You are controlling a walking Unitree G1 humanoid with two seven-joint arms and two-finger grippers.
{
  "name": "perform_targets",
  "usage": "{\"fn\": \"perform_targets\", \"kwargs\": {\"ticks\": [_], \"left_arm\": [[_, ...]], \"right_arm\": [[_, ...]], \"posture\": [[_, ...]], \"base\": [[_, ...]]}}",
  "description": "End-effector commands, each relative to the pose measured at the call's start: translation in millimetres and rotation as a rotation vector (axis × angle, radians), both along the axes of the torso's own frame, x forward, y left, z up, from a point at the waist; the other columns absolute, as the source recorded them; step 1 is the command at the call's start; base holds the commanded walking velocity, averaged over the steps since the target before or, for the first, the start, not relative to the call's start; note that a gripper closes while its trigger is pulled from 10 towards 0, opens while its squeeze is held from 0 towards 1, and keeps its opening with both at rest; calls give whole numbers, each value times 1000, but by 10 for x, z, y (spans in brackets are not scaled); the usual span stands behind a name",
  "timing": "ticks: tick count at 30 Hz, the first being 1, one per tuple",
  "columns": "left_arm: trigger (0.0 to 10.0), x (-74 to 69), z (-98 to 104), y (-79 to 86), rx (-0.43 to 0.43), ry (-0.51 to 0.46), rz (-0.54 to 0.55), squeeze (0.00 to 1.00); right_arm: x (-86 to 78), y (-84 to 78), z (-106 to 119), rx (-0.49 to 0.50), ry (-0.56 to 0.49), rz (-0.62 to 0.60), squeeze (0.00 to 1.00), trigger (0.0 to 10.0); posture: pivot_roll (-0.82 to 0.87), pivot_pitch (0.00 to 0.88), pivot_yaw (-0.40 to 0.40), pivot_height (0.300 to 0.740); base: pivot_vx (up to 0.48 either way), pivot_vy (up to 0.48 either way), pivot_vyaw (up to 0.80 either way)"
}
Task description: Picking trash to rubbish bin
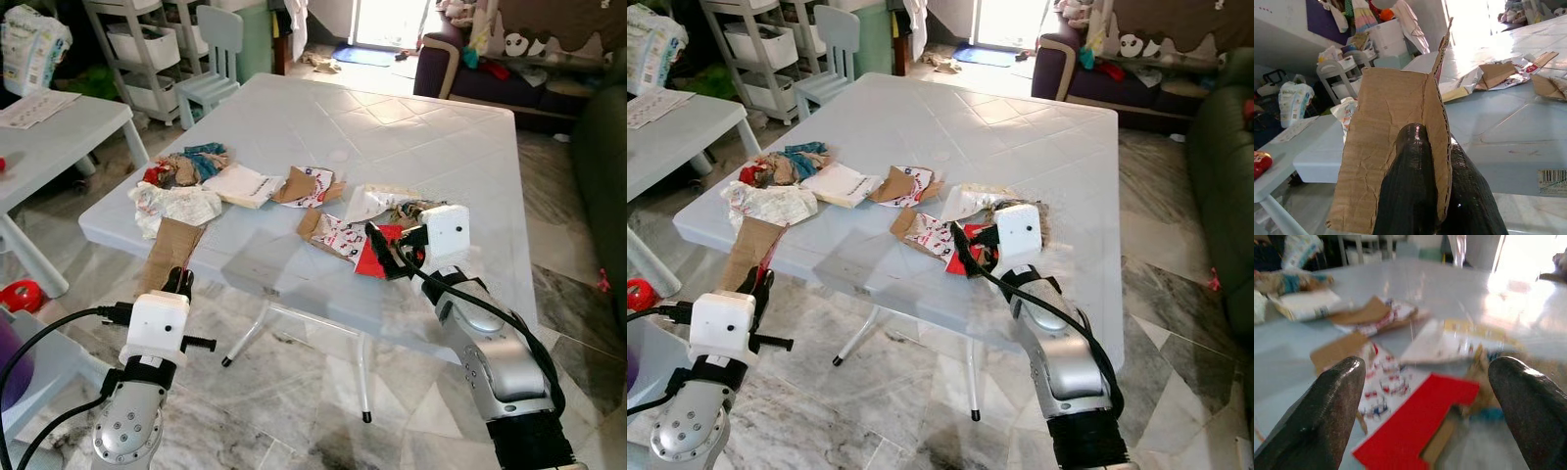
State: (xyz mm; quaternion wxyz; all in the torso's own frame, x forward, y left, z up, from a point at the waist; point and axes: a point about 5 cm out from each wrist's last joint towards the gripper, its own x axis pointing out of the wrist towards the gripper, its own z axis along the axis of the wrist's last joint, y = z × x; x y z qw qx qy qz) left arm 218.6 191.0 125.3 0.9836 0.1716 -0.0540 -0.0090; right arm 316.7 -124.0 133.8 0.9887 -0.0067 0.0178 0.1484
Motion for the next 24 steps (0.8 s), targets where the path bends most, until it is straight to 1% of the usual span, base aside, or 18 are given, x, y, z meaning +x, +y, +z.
{"fn": "perform_targets", "kwargs": {"ticks": [1, 2, 4, 6, 7, 11, 15, 18, 22, 24], "left_arm": [[431, 3, 52, 3, 6, -9, -9, 0], [471, 1, 58, 15, 6, -8, -5, 0], [1020, -16, 60, 12, 5, -3, -6, 0], [1137, -30, 57, 8, 2, 2, -8, 0], [1529, -46, 40, 0, -2, 15, -15, 0], [1529, -57, 20, -20, -12, 27, -21, 0], [1569, 6, 35, -64, -36, 27, -31, 0], [1725, 14, 36, -75, -40, 27, -35, 0], [1686, 3, 30, -100, -44, 34, -50, 0], [1725, 0, 22, -107, -46, 40, -56, 0]], "right_arm": [[64, -34, 9, 10, 11, -25, 0, 10000], [97, -27, -24, 17, 30, -32, 0, 10000], [142, -9, -55, 40, 58, -32, 0, 10000], [171, 1, -71, 54, 73, -34, 0, 10000], [210, 6, -91, 65, 90, -39, 0, 10000], [244, 11, -162, 79, 123, -50, 0, 10000], [252, -20, -224, 18, 126, -84, 0, 10000], [256, -64, -236, -9, 121, -112, 0, 10000], [258, -147, -263, -27, 119, -154, 0, 10000], [253, -162, -287, -18, 126, -156, 0, 10000]], "posture": [[70, 45, -47, 740], [74, 46, -49, 740], [84, 49, -52, 740], [86, 49, -52, 740], [89, 47, -55, 740], [96, 42, -59, 740], [94, 42, -59, 740], [90, 44, -56, 740], [85, 48, -50, 740], [84, 50, -50, 740]], "base": [[0, 0, 0], [0, 0, 0], [0, 0, 0], [0, 0, 0], [0, 0, 0], [0, 0, 0], [0, 0, 0], [0, 0, 0], [0, 0, 0], [0, 0, 0]]}}
